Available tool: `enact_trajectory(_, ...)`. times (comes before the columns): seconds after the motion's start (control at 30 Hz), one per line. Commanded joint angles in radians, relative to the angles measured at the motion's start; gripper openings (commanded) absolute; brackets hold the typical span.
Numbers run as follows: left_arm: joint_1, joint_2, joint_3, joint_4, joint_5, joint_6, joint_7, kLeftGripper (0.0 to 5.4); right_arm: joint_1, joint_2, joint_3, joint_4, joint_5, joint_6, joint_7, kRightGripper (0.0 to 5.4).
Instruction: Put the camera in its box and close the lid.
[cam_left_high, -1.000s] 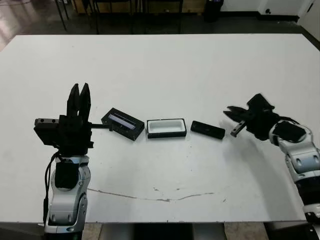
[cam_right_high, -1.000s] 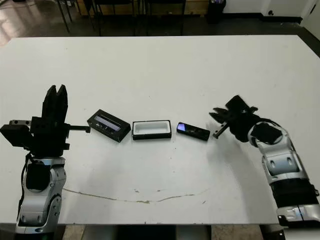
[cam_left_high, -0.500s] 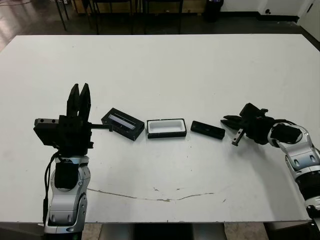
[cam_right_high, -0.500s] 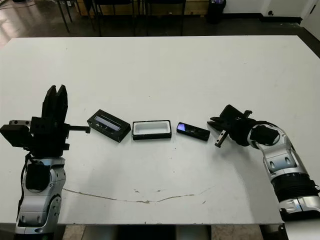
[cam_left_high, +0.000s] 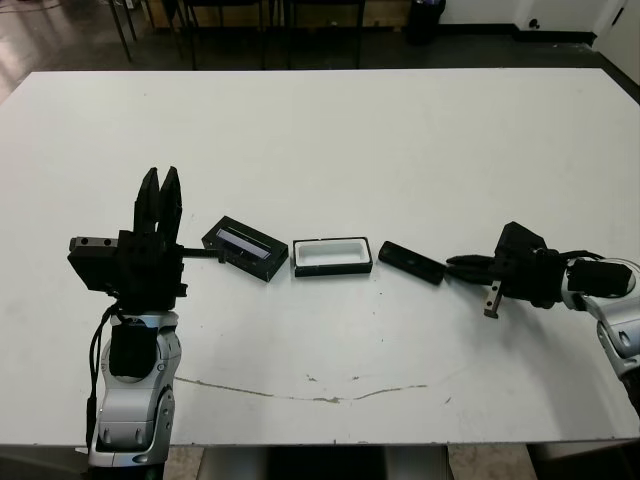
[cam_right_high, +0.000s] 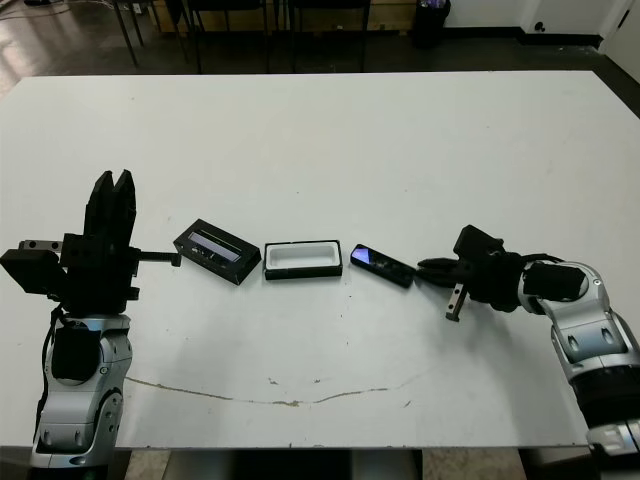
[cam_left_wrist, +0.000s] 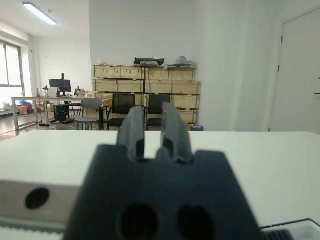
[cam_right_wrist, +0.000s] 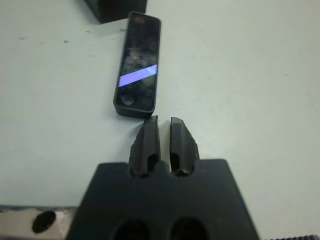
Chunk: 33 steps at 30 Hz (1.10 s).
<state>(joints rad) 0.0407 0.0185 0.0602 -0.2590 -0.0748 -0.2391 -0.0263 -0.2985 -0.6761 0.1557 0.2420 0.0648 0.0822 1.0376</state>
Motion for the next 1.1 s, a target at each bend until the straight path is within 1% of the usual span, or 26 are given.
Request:
enact_trajectory(0.03, 0.003, 0.004, 0.002, 0.015, 0.011, 0.02, 0.004, 0.02, 0.038, -0.014, 0.017, -0.024, -0.003, 0.042, 0.02, 0.0)
enact_trajectory(0.2, -0.001, 0.0, -0.001, 0.017, -0.003, 0.02, -0.002, 0.02, 0.055, -0.007, 0.015, -0.079, 0.0, 0.054, 0.005, 0.0)
enact_trajectory(0.3, 0.002, -0.002, -0.002, 0.015, 0.0, 0.021, 0.002, 0.02, 0.057, 0.0, 0.014, -0.1, 0.015, 0.09, 0.008, 0.0)
enact_trajectory(0.37, 0.003, -0.002, -0.002, 0.016, 0.004, 0.016, 0.004, 0.02, 0.056, 0.001, 0.015, -0.101, 0.022, 0.099, 0.013, 0.0)
enact_trajectory(0.5, 0.005, -0.002, -0.002, 0.017, 0.006, 0.013, 0.004, 0.02, 0.058, -0.007, 0.019, -0.109, 0.019, 0.097, 0.018, 0.0)
enact_trajectory(0.6, 0.006, -0.003, -0.003, 0.018, 0.0, 0.01, 0.0, 0.02, 0.061, -0.017, 0.019, -0.122, 0.013, 0.115, 0.019, 0.0)
enact_trajectory(0.63, 0.007, -0.004, -0.003, 0.018, -0.001, 0.012, 0.0, 0.02, 0.063, -0.02, 0.016, -0.119, 0.007, 0.102, 0.013, 0.0)
enact_trajectory(0.73, 0.01, -0.002, -0.002, 0.019, 0.004, 0.008, 0.001, 0.02, 0.079, -0.026, -0.008, -0.126, -0.027, 0.081, -0.051, 0.0)
enact_trajectory(0.83, 0.014, -0.001, -0.001, 0.014, 0.002, 0.01, 0.0, 0.02, 0.116, -0.017, -0.06, -0.168, -0.071, 0.071, -0.183, 0.0)
enact_trajectory(0.9, 0.016, 0.0, 0.0, 0.012, 0.004, 0.011, 0.001, 0.02, 0.141, -0.009, -0.096, -0.218, -0.081, 0.103, -0.254, 0.0)
enact_trajectory(0.97, 0.017, 0.001, 0.0, 0.015, -0.003, 0.008, -0.005, 0.02, 0.167, 0.005, -0.13, -0.286, -0.075, 0.141, -0.311, 0.0)
enact_trajectory(1.1, 0.017, 0.001, 0.001, 0.018, -0.01, 0.008, -0.012, 0.02, 0.224, 0.056, -0.193, -0.435, -0.025, 0.187, -0.394, 0.0)
